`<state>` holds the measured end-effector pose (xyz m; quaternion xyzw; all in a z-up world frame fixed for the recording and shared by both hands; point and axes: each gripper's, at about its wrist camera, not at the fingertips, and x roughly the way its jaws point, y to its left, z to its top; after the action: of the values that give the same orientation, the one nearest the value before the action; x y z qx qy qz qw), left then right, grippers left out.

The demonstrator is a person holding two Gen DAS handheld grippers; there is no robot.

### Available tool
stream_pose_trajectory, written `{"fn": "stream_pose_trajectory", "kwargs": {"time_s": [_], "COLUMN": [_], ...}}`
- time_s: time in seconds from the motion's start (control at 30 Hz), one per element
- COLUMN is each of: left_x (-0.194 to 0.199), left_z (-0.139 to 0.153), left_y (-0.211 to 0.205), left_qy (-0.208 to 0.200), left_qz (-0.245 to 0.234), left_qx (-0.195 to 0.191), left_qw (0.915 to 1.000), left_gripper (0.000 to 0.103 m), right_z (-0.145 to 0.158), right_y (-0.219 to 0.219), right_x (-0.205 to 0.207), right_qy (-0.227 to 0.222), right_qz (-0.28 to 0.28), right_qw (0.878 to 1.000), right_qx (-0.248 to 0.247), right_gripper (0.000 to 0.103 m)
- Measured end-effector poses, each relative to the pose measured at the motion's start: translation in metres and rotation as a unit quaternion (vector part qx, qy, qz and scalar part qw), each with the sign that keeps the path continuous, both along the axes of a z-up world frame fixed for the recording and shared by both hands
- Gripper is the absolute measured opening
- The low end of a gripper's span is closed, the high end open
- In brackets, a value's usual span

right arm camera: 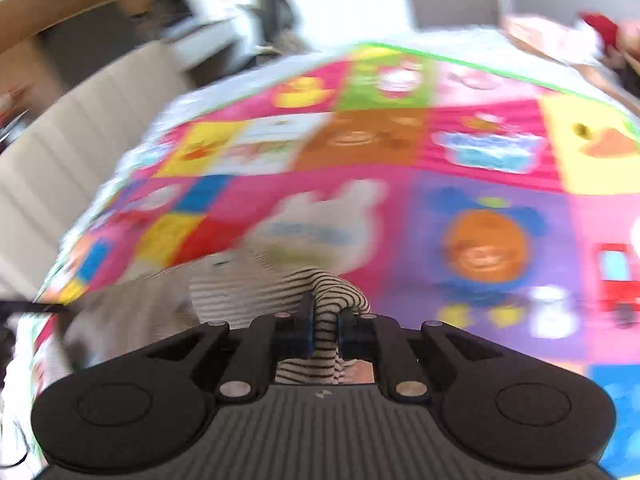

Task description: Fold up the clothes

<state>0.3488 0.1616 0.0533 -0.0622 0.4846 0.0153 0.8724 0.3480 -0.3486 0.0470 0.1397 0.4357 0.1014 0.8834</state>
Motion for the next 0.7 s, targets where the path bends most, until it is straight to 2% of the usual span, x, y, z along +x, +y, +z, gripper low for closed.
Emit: {"fn": "stream_pose_trajectory", "kwargs": {"time_s": [0.07, 0.13, 0.17, 0.2, 0.23, 0.33, 0.43, 0.5, 0.57, 0.63, 0.7], "left_x": [0.000, -0.006, -0.008, -0.010, -0.014, -0.022, -0.027, -0.025, -0.021, -0.015, -0.016], "left_z": [0.006, 0.013, 0.015, 0.017, 0.018, 0.007, -0.015, -0.031, -0.043, -0.053, -0.059], "left_y": [0.001, -0.006, -0.012, -0.018, -0.026, -0.060, -0.107, -0.133, -0.148, -0.159, -0.160], "left_qy": [-0.005, -0.013, -0.013, -0.013, -0.010, 0.017, 0.037, 0.045, 0.056, 0.067, 0.077], "left_qz": [0.006, -0.010, -0.027, -0.044, -0.065, -0.121, -0.174, -0.193, -0.190, -0.180, -0.173], "left_qx": [0.002, -0.021, -0.041, -0.062, -0.090, -0.176, -0.196, -0.194, -0.193, -0.187, -0.182], "left_qw": [1.0000, 0.9996, 0.9987, 0.9970, 0.9938, 0.9767, 0.9643, 0.9608, 0.9610, 0.9633, 0.9650], "left_gripper": [0.087, 0.087, 0.088, 0.088, 0.088, 0.093, 0.093, 0.093, 0.093, 0.093, 0.093], "right_z": [-0.009, -0.017, -0.021, -0.022, -0.023, -0.025, -0.015, -0.008, -0.001, 0.006, 0.006], "right_y": [-0.019, -0.026, -0.030, -0.034, -0.038, -0.051, -0.032, -0.016, -0.001, 0.014, 0.044], "right_x": [0.007, 0.007, 0.005, 0.002, -0.002, -0.019, -0.035, -0.045, -0.055, -0.065, -0.059], "right_qy": [0.028, 0.060, 0.078, 0.092, 0.104, 0.120, 0.059, 0.012, -0.035, -0.082, -0.111], "right_qz": [-0.013, -0.004, 0.000, 0.000, -0.001, -0.014, 0.016, 0.039, 0.062, 0.084, 0.147], "right_qw": [0.999, 0.998, 0.996, 0.995, 0.994, 0.993, 0.996, 0.994, 0.987, 0.976, 0.963], "right_qx": [-0.013, -0.035, -0.036, -0.030, -0.023, -0.013, -0.066, -0.105, -0.144, -0.183, -0.197], "right_gripper": [0.011, 0.021, 0.039, 0.061, 0.068, 0.069, 0.069, 0.068, 0.062, 0.061, 0.061]}}
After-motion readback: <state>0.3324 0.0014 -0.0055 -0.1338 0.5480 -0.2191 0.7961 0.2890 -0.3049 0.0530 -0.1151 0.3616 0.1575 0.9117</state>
